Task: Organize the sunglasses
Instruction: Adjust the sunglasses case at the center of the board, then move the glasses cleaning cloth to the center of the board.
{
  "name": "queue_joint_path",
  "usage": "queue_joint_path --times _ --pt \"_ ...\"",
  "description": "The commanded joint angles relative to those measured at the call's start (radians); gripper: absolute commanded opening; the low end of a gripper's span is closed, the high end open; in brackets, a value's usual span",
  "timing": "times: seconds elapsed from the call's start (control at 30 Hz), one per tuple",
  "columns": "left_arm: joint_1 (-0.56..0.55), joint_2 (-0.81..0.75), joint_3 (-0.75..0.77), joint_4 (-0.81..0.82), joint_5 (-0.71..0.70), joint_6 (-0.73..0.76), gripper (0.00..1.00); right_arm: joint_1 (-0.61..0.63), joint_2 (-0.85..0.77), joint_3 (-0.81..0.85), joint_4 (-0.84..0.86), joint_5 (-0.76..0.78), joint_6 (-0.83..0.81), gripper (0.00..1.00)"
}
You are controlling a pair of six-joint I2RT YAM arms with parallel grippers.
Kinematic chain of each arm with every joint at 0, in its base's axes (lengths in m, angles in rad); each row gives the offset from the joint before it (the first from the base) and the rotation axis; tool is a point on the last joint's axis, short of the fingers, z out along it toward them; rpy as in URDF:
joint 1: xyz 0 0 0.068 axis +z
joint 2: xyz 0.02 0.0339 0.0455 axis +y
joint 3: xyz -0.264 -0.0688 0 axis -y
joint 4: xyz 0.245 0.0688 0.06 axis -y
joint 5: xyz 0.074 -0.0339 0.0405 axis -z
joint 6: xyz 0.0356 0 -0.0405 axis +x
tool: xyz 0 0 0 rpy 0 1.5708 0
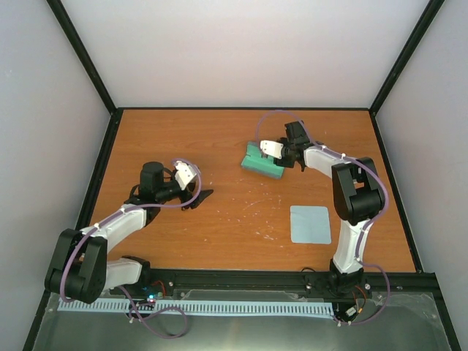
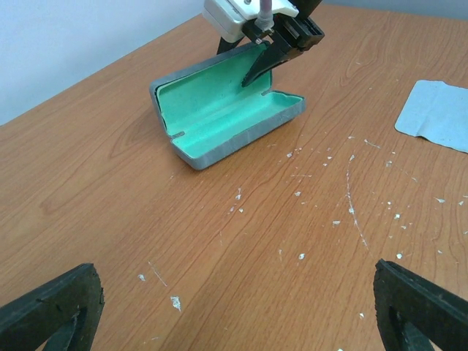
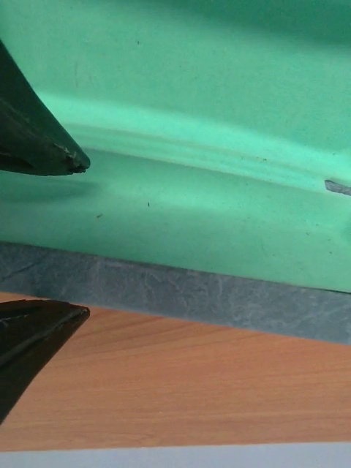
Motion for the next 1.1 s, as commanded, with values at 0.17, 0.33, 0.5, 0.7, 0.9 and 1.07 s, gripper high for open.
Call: queue_joint_path --times 0.17,0.33,0.5,0.7,0.9,1.07 --pt "0.007 0.0 0.043 0.03 0.021 -0.018 1.0 -0.005 -0.078 -0.052 0.163 -0.006 0.107 0.54" --pt "0.007 0.0 0.044 0.031 0.03 -0.021 1.0 -0.004 -0.153 -0.087 0.238 0.005 0.166 0.57" --pt "0.007 0.0 0.045 0.039 0.033 -0.036 1.0 -0.004 -0.328 -0.202 0.329 0.021 0.31 0.57" --pt "0.007 0.026 0.07 0.074 0.041 -0.094 1.0 -0.004 -0.648 -0.501 0.427 0.057 0.66 0.65" --pt "0.005 0.07 0.098 0.114 0.065 -0.149 1.0 -0.006 -0.892 -0.656 0.285 0.286 1.19 0.54" --pt "0.005 0.103 0.112 0.168 0.078 -0.156 1.0 -0.006 -0.891 -0.589 -0.019 0.344 1.345 0.68"
